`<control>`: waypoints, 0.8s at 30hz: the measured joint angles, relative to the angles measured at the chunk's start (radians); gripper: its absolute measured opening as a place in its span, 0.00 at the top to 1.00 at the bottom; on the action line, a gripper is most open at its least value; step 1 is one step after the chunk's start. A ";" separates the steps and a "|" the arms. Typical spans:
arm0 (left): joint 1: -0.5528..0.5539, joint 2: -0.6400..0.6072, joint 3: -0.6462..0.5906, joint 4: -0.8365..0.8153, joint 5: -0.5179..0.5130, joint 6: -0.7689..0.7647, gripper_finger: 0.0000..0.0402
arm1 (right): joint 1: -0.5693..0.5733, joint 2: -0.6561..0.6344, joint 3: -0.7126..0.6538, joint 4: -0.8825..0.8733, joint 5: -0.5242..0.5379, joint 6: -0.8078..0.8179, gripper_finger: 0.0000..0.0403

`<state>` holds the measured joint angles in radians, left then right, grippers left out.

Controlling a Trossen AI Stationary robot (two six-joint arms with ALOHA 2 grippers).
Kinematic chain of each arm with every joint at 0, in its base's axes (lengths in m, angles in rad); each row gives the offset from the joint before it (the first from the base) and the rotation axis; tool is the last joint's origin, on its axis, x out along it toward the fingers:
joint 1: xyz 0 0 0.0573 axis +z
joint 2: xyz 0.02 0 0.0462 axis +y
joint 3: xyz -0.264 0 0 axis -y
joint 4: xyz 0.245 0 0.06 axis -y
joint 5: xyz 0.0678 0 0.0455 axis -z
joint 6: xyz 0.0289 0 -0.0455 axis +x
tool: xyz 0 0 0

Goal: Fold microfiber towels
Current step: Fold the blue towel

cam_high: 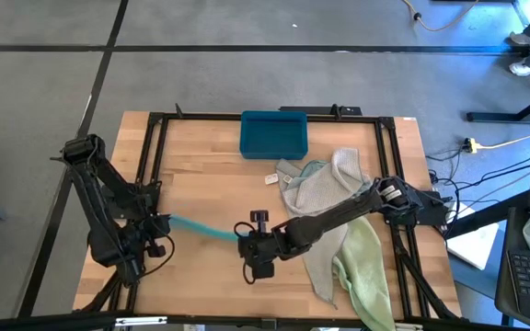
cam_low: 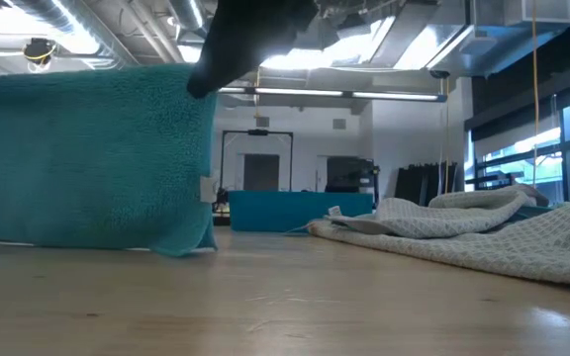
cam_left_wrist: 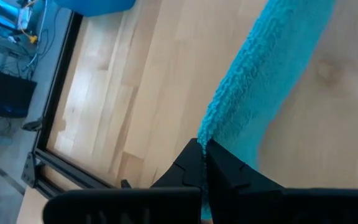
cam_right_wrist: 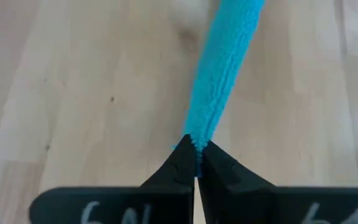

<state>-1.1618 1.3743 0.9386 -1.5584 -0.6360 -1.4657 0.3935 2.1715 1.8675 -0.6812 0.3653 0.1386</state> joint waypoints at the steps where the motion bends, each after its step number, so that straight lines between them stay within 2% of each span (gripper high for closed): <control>1: 0.000 0.000 0.000 -0.003 -0.003 -0.001 1.00 | 0.000 0.000 0.000 -0.011 0.038 -0.002 0.98; 6: 0.012 0.000 -0.005 -0.012 -0.148 -0.034 1.00 | -0.003 0.000 0.000 -0.160 0.325 -0.014 0.98; 8: 0.029 0.000 -0.015 -0.008 -0.203 -0.053 1.00 | -0.013 0.000 0.000 -0.194 0.382 -0.013 0.98; 11: 0.061 0.000 -0.046 -0.005 -0.213 -0.074 1.00 | -0.026 0.000 0.000 -0.209 0.398 -0.015 0.98; 14: 0.084 0.000 -0.099 0.052 -0.212 -0.115 1.00 | -0.028 0.000 -0.001 -0.210 0.358 -0.012 0.98; 18: 0.085 0.000 -0.194 0.284 -0.192 -0.075 1.00 | -0.016 0.000 -0.016 -0.214 0.269 0.049 0.98; 24: 0.050 0.000 -0.275 0.600 -0.105 0.074 1.00 | 0.027 0.000 -0.072 -0.150 -0.004 0.068 0.98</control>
<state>-1.1115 1.3739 0.6634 -0.9584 -0.7413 -1.3919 0.4204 2.1715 1.7953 -0.8315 0.3615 0.2066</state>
